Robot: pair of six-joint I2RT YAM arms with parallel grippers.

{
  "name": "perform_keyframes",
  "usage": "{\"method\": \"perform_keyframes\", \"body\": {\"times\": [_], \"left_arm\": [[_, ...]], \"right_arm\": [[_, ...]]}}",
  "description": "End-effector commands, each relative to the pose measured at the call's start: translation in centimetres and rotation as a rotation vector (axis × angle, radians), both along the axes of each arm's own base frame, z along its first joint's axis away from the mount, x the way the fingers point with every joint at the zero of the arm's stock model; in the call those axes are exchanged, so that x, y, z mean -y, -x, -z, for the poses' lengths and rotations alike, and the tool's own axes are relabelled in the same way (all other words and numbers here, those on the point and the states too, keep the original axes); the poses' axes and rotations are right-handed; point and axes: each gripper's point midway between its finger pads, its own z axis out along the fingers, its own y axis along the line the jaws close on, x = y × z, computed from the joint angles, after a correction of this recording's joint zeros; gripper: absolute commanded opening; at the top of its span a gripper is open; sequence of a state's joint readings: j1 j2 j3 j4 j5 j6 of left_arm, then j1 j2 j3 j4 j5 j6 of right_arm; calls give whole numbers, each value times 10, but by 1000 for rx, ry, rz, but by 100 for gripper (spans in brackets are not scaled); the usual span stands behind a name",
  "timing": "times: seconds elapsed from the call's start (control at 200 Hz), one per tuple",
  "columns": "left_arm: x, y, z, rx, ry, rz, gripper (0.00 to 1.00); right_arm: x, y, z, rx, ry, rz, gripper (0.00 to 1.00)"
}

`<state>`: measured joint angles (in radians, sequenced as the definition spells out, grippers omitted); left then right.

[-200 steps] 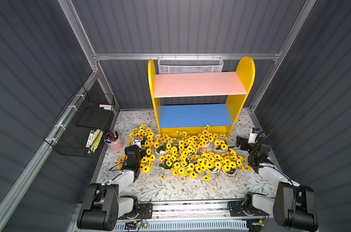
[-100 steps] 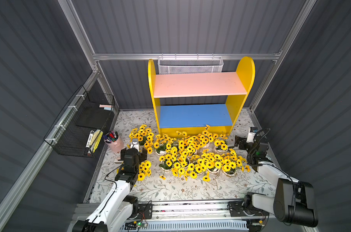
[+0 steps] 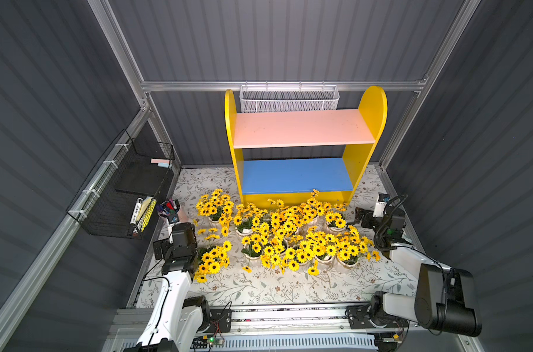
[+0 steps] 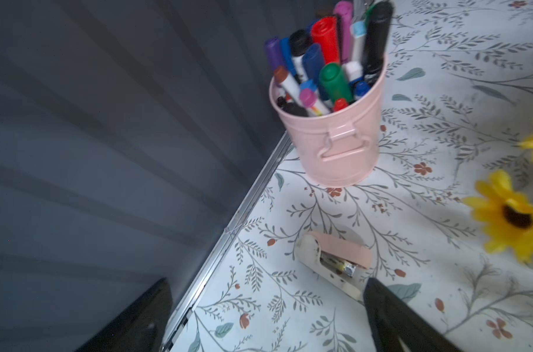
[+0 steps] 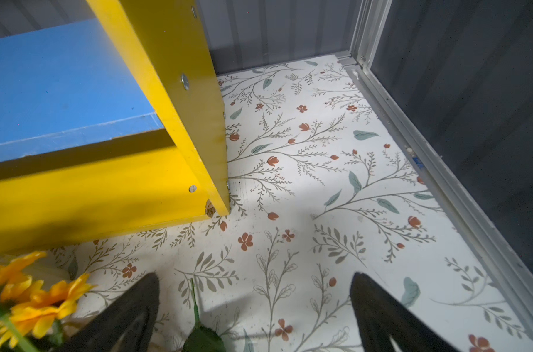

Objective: Take the sunflower pots off the shelves
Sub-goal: Adjust the sunflower pot at the center of the board.

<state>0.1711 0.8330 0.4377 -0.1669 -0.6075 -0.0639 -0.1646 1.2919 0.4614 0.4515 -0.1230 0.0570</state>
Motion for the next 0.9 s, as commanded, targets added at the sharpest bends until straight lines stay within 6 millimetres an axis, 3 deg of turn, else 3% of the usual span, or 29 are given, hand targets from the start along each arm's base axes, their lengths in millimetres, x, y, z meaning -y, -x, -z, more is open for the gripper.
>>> {"method": "perform_keyframes", "body": {"times": [0.0,0.145,0.325,0.71,0.895], "left_arm": [[-4,9,10,24,102,-67,99],[-9,29,38,-14,203,-181,99],[7,43,57,-66,305,-176,99],[41,49,68,-104,384,-27,99],[56,39,61,-105,316,46,99]], "right_arm": [[-3,-7,-13,41,-21,-11,99],[-1,-5,-18,49,-13,1,99],[2,-5,-18,46,-10,19,99],[10,-1,-28,74,27,55,99],[9,-1,-30,81,23,52,99]]}}
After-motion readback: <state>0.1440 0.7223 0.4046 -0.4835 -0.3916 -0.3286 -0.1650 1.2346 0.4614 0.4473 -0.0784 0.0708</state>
